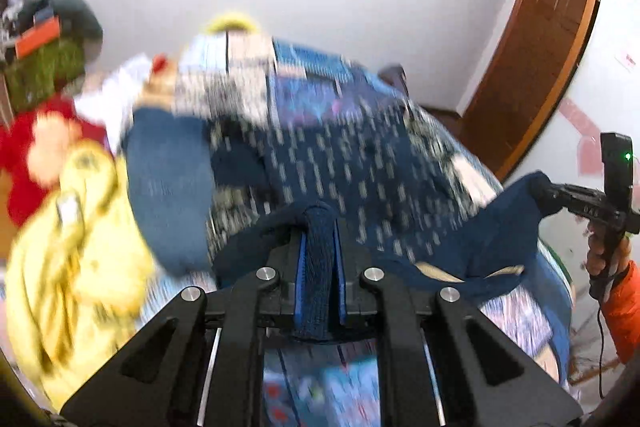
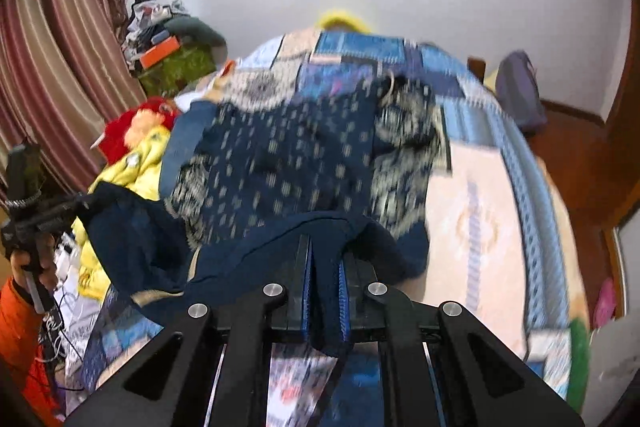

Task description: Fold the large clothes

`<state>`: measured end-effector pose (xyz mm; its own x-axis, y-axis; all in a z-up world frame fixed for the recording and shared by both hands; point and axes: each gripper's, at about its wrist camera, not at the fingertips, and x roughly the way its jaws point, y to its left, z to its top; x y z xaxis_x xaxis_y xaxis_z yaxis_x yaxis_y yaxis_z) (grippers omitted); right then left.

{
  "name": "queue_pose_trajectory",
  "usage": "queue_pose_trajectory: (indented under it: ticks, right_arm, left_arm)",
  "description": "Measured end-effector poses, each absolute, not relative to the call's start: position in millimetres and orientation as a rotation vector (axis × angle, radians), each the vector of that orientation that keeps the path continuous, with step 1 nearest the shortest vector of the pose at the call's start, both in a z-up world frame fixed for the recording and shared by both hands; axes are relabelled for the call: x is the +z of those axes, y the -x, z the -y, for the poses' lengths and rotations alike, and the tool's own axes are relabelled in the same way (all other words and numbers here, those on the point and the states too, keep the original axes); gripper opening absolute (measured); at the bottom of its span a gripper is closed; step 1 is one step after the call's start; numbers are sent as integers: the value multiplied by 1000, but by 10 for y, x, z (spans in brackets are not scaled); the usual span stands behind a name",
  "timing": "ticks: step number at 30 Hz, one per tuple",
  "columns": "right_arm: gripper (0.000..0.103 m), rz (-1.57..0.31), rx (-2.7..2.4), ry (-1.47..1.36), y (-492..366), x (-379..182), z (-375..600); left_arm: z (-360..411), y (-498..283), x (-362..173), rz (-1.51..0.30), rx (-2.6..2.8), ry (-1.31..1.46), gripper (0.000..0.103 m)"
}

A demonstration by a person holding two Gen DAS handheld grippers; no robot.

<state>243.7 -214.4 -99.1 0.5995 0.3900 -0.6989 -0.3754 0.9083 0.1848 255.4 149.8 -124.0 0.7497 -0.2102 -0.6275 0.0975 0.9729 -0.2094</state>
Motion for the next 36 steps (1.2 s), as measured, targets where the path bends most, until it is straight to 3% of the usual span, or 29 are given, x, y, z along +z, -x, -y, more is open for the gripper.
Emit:
queue_pose_trajectory:
  ticks: [8,19,23,28,33,35,36]
  right_arm:
    - [7,-753,375,-33,-3679,-747,2042]
    - [6,-850,171,19,-5363,-1517,1689]
    - [7,-882,117,53,-5572,-1700,1789]
    - [7,-823,150,92,-5328,-1582,1891]
    - [7,-763,251,105,-4943,-1200,1825]
    - [7,-763,301,106,-4821,-1080,1723]
    - [7,-768,334,101,-4765,-1032,1657]
  left_arm:
    - [-1752,-3591,-1096,-634,-48,207,11]
    - [-2207,-4891,-2141,-826,130,275,11]
    - [-2192,-5005,-2437,-902,136,257,13]
    - [-2136,-4925,-2210,-892,125,208,18]
    - [-2051,-4734,-1678,-819,57,206,39]
    - [-2015,-4661,-1506,-771,71,193,59]
    - [-1992,-4620,-1419,-744,87,178,61]
